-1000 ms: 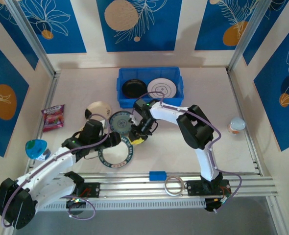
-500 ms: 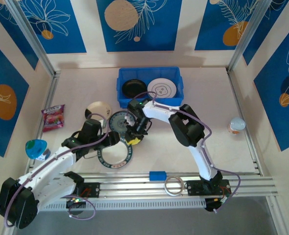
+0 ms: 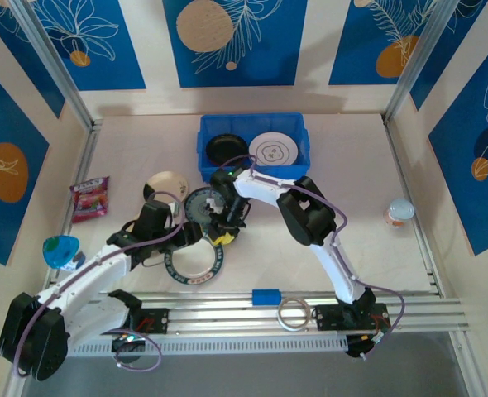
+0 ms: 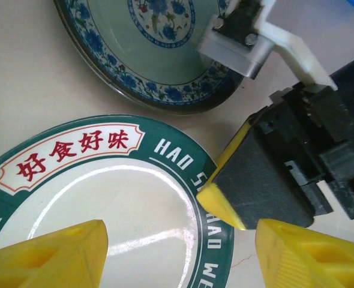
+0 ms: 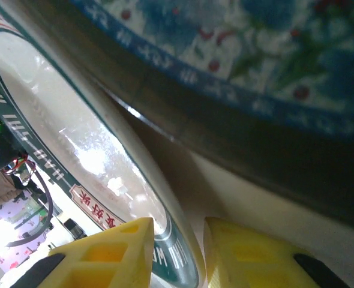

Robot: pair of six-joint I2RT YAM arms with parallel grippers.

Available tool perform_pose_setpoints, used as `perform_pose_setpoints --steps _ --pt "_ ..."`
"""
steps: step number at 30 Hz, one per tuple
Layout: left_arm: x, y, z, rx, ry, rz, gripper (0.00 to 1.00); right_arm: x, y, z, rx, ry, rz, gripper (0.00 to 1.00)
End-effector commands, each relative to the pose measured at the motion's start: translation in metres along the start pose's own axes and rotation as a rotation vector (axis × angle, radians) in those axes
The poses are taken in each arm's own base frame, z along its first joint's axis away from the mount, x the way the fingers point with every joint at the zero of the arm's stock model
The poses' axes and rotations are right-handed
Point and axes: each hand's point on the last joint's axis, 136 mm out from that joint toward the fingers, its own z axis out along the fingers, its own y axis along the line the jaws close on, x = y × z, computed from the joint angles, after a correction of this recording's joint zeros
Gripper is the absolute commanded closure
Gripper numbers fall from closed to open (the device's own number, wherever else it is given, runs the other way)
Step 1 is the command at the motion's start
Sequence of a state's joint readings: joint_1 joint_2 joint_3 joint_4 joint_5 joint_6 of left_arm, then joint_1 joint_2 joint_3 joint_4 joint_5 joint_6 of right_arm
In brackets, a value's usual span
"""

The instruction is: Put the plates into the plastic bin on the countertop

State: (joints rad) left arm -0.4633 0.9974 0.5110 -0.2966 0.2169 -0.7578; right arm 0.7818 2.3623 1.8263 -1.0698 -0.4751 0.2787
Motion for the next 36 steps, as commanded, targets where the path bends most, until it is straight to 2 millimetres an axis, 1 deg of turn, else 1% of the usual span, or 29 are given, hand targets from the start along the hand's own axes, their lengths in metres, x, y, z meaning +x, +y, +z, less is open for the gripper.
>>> perform_pose_setpoints --steps 1,8,12,14,15,18,22,25,29,32,36 --pt "-0.002 0.0 0.001 0.018 -0.005 -0.003 0.34 0.006 0.006 0.005 -0.019 0.053 0.005 0.72" --pt "-0.004 0.001 0.001 0.015 -0.011 0.0 0.34 0.006 0.006 0.006 -0.028 0.062 0.008 0.78" --pt "-0.006 0.001 0.001 0.015 -0.013 0.003 0.34 0.007 0.007 0.005 -0.028 0.061 0.007 0.92" --pt "-0.007 0.001 0.0 0.015 -0.018 0.004 0.34 0.009 0.009 0.004 -0.029 0.057 0.003 0.95" --pt "-0.007 0.0 -0.001 0.016 -0.021 0.007 0.34 0.009 0.009 0.002 -0.027 0.054 0.002 1.0" --pt "-0.01 -0.003 -0.004 0.02 -0.028 0.011 0.34 0.018 0.011 -0.006 -0.019 0.05 -0.002 1.0" --pt "-0.021 -0.016 -0.01 0.044 -0.046 0.027 0.34 0.041 0.004 -0.021 0.018 0.036 0.025 1.0" --pt "-0.031 -0.028 -0.013 0.063 -0.057 0.044 0.34 0.059 -0.001 -0.037 0.03 0.009 0.046 1.0" --pt "-0.047 -0.044 -0.011 0.087 -0.064 0.077 0.35 0.074 -0.001 -0.066 0.01 -0.067 0.063 1.0" --pt "-0.062 -0.059 -0.011 0.107 -0.078 0.107 0.36 0.076 -0.003 -0.092 -0.013 -0.142 0.088 1.0" --pt "-0.082 -0.075 -0.013 0.124 -0.109 0.141 0.37 0.072 -0.004 -0.132 -0.062 -0.268 0.106 1.0"
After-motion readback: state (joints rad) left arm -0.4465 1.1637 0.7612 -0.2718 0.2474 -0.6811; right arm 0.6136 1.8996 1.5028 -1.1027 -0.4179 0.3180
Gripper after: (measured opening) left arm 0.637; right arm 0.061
